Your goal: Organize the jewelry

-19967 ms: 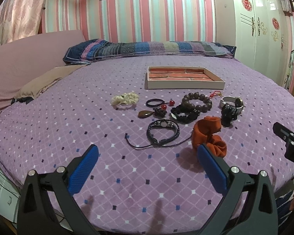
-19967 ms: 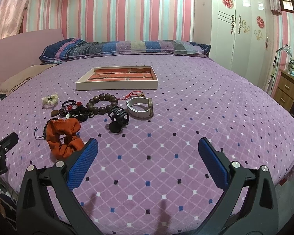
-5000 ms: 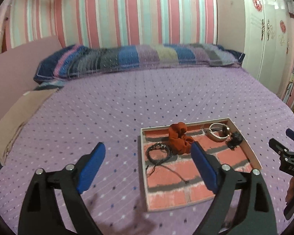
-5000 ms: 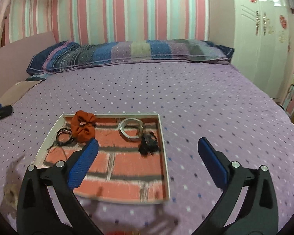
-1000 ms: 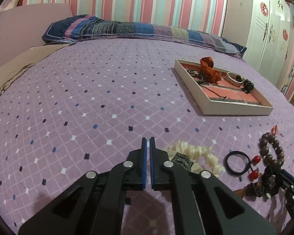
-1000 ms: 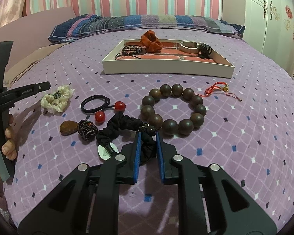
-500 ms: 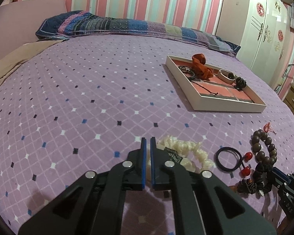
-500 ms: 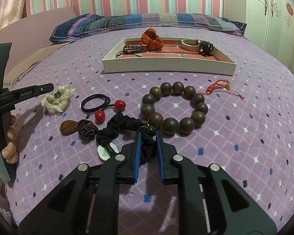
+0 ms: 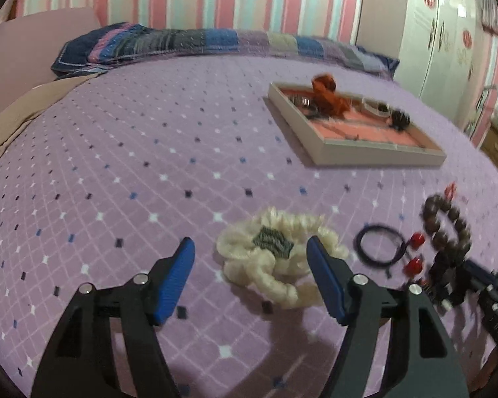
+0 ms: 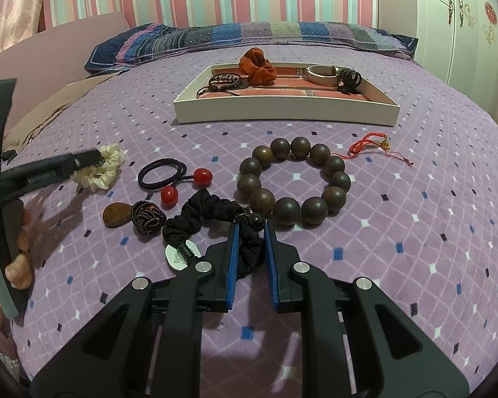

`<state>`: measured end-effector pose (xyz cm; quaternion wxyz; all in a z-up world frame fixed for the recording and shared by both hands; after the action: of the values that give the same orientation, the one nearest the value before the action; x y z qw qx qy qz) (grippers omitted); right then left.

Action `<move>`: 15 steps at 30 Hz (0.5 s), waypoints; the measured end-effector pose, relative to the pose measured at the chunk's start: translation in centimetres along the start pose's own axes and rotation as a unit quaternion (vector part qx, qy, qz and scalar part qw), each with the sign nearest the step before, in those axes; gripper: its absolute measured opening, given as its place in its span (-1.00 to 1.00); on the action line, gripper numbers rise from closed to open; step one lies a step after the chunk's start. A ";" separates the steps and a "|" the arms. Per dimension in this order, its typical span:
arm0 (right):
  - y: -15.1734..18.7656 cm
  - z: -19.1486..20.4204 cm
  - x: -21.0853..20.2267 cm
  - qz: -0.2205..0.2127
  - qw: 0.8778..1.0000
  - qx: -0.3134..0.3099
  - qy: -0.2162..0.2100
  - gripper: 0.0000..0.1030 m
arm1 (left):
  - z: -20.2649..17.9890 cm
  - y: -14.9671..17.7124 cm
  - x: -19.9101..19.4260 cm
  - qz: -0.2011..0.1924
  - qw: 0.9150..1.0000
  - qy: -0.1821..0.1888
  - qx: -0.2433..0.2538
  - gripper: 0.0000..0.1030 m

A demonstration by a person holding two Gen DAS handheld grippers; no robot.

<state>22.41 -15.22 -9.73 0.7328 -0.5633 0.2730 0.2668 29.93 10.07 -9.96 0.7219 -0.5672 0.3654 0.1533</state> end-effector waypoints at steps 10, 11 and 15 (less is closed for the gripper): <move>0.2 0.1 0.1 0.000 1.000 -0.004 0.001 -0.69 | 0.5 0.1 0.7 0.004 1.000 0.006 -0.011 -0.48; 0.2 0.1 0.1 -0.001 1.000 -0.004 0.001 -0.69 | 0.6 0.0 0.6 0.001 1.000 0.001 -0.010 -0.49; 0.1 0.2 0.1 0.000 1.000 -0.003 -0.002 -0.69 | 0.6 -0.3 0.0 -0.003 1.000 -0.008 -0.008 -0.49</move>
<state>22.46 -15.03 -9.84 0.7317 -0.5649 0.2706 0.2688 30.36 10.51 -9.71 0.7205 -0.5730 0.3569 0.1583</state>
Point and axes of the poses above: each gripper's, at about its wrist camera, not at the fingertips, and x roughly the way its jaws point, z to its left, y to its underside, the point moved 5 cm from there along x, roughly the way its jaws point, and after that the axes turned 12 degrees about x, right-handed, at the moved point
